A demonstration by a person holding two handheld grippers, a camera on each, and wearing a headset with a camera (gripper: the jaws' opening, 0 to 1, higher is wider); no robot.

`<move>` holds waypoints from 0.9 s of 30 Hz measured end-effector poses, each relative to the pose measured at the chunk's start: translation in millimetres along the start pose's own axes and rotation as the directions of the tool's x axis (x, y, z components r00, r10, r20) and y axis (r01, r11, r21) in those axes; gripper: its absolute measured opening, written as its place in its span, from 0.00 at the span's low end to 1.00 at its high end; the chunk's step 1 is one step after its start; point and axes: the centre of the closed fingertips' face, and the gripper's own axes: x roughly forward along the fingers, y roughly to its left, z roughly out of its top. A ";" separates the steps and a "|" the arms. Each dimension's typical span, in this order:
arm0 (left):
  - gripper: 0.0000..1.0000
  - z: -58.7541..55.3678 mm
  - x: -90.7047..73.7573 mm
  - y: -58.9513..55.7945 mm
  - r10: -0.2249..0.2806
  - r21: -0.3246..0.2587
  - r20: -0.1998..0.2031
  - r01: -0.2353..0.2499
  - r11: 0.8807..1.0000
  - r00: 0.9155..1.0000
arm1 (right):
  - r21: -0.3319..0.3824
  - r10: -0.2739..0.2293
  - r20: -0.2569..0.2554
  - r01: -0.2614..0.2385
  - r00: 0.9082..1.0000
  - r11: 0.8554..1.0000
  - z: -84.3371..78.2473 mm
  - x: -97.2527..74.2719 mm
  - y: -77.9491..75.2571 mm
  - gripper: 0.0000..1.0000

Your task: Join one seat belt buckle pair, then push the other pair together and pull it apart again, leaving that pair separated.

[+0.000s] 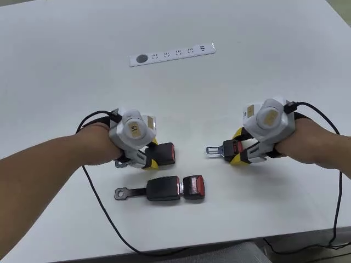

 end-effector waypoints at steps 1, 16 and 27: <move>0.34 -0.6 0.4 0.7 0.001 -0.001 -0.003 -0.001 1.000 1.000 | -0.008 0.001 -0.017 -0.001 1.000 1.000 1.5 -0.7 1.5 0.36; 0.51 9.4 -22.3 -0.6 0.109 -0.045 0.013 -0.108 0.993 0.994 | -0.041 -0.109 -0.040 0.108 0.993 0.993 22.3 -15.5 4.8 0.46; 0.67 22.8 -59.5 -35.1 0.215 -0.219 0.168 -0.176 0.960 0.962 | 0.086 -0.160 0.141 0.149 0.977 0.985 59.9 -36.3 53.3 0.64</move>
